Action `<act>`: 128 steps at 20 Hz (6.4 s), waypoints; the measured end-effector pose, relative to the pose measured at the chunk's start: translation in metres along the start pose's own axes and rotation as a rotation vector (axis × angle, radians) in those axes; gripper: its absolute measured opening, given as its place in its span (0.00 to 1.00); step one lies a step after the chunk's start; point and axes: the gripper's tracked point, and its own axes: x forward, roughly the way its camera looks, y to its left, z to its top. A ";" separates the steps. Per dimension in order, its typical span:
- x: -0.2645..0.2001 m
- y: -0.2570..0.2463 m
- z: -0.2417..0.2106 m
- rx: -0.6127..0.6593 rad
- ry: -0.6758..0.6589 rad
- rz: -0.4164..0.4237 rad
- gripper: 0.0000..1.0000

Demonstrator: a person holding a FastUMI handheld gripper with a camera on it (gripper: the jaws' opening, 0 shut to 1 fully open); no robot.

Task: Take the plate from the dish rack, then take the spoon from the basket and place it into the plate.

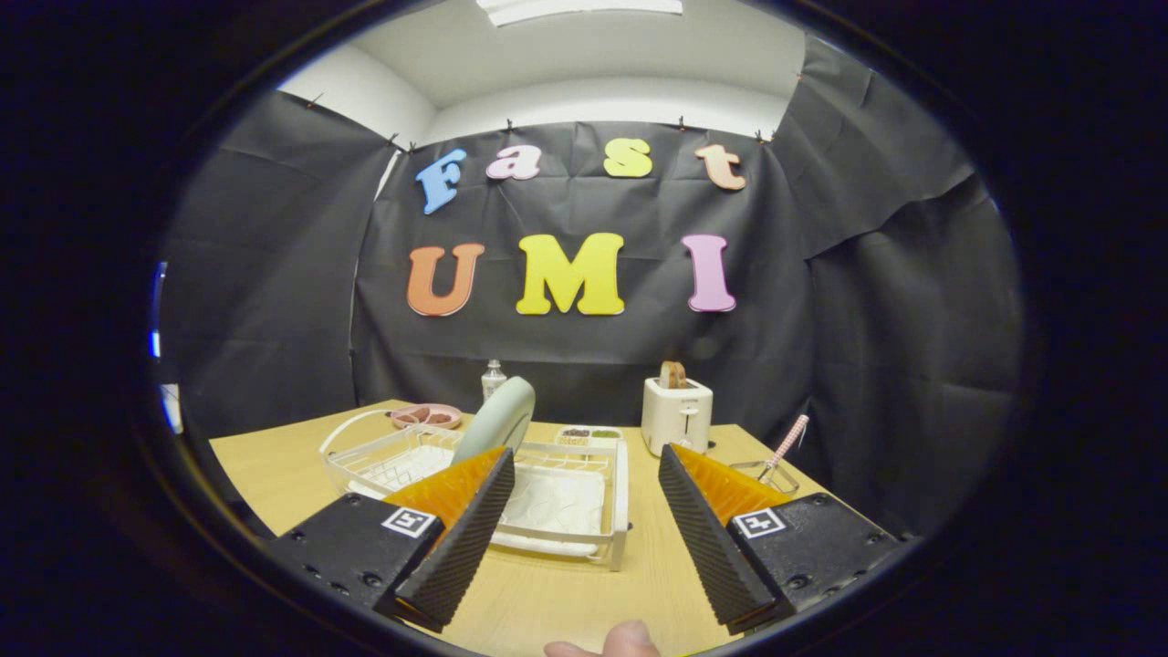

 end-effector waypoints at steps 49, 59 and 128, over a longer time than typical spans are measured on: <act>0.178 0.141 -0.004 0.138 0.983 0.029 0.54; 0.183 0.119 0.014 0.020 0.954 -0.173 0.37; -0.079 -0.058 -0.028 0.495 0.223 -0.107 0.68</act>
